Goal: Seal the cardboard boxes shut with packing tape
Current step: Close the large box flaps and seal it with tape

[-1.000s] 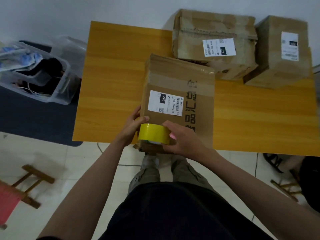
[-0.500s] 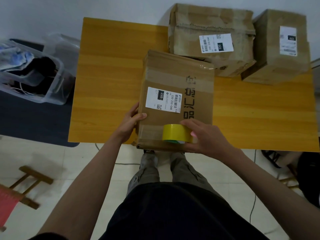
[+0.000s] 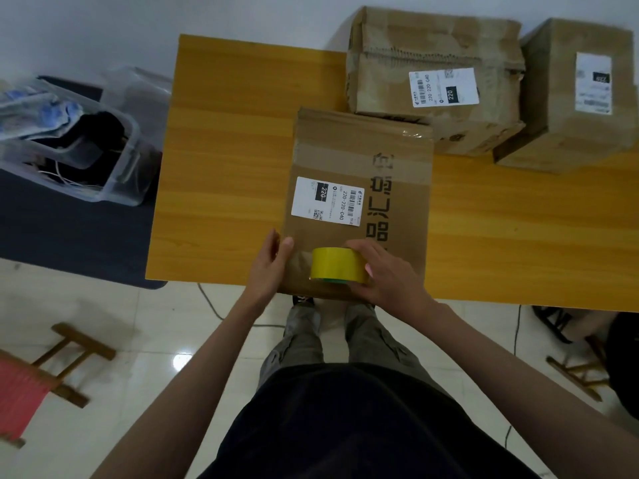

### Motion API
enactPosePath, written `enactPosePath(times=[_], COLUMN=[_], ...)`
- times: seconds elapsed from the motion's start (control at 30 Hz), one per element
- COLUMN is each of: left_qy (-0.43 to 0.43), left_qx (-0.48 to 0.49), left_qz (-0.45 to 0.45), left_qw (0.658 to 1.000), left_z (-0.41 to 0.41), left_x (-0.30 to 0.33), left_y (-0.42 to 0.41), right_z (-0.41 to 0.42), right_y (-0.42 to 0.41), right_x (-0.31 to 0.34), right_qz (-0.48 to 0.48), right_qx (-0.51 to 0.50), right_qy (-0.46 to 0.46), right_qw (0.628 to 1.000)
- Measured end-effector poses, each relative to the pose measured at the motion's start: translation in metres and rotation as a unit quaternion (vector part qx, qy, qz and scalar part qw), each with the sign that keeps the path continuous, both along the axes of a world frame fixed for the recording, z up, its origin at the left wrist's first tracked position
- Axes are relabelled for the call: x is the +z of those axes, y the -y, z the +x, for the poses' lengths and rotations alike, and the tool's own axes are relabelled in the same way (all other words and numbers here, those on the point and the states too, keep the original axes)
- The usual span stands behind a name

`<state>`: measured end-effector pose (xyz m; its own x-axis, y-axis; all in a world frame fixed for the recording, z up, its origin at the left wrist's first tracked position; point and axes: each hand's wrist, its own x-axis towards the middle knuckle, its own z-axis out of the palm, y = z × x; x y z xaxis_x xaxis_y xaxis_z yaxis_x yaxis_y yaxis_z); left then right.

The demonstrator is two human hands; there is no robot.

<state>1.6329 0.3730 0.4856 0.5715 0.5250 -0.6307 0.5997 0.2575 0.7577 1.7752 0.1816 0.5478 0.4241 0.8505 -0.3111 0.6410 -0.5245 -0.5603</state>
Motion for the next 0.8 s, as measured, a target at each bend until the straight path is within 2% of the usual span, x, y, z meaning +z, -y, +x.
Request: enactPosePath(times=[0.07,0.2,0.37,0.5,0.6,0.8], left_qy=[0.005,-0.012,-0.022,-0.021,-0.026,-0.020], left_qx=[-0.023,-0.011,-0.028,-0.042,-0.045,-0.045], left_qz=[0.040,0.085,0.093,0.116,0.139,0.142], left_qw=[0.999,0.996,0.995,0.992,0.989,0.989], left_z=[-0.001,0.001,-0.001,0.004,0.007,0.011], left_x=[-0.003,-0.009,-0.015,-0.009,-0.007,-0.002], left_y=[0.011,0.016,0.011,0.016,0.019,0.024], right_z=[-0.004,-0.007,-0.003,0.000,0.018,0.048], right_y=[0.003,0.007,0.007,0.014,0.039,0.107], right_x=[-0.003,-0.003,0.004,0.013,0.020,0.026], right_qz=[0.000,-0.006,0.010,0.010,0.027,-0.004], right_qx=[-0.032,-0.057,-0.025,-0.037,-0.070,-0.086], right_qy=[-0.019,-0.024,0.035,0.061,0.099,0.192], right_qw=[0.999,0.998,0.999,0.997,0.992,0.978])
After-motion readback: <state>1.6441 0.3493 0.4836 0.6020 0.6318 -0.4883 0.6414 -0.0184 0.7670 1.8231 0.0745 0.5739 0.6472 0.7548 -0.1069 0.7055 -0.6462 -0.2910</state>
